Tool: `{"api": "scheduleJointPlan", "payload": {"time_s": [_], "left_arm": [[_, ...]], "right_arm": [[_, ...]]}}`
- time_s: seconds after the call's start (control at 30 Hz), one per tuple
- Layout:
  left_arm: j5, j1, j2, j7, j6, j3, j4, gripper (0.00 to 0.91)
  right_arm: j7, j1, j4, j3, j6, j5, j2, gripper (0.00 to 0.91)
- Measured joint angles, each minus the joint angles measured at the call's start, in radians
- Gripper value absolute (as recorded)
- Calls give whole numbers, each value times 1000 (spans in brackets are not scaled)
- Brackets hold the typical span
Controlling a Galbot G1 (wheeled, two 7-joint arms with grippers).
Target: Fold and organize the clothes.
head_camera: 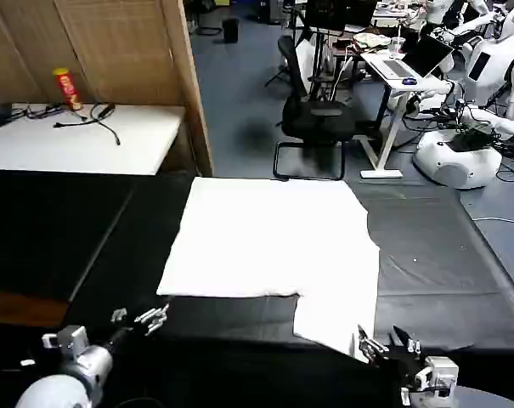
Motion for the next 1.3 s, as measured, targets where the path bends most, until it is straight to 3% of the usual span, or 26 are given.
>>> {"api": "scheduleJointPlan", "payload": {"time_s": [0.37,0.43,0.47,0.57,0.6,0.63,0.67,0.7,0.77,0.97,1.3], "left_arm": [[69,-56,-17,12,2,33,71,848],[75,-66,-18,12,1,36,86,761],[76,-70,-18,13,-2,38,93,761],[74,-85,-21,14,-10,42,116,458],[74,-90,-23,14,-11,44,122,156],[73,-95,-23,15,-13,46,127,78],[73,-98,-25,15,-14,49,131,10],[74,-101,-26,15,-15,52,135,0],[74,-102,-28,17,-16,55,138,0],[71,-88,-31,26,-20,60,132,0],[64,-26,-23,-17,0,30,44,0]], "right_arm": [[3,22,-33,-30,-4,-27,21,878],[5,19,-34,-29,-5,-28,22,770],[5,17,-34,-28,-5,-28,22,761],[4,13,-30,-27,-9,-28,23,663],[4,13,-30,-27,-9,-28,24,507],[3,12,-30,-28,-9,-29,26,371],[3,12,-30,-29,-9,-29,26,293],[4,11,-30,-30,-9,-30,28,156],[6,8,-25,-31,-10,-31,29,68],[35,-11,6,-27,-28,-34,31,20],[97,-133,156,-1,-93,-32,28,0]]}}
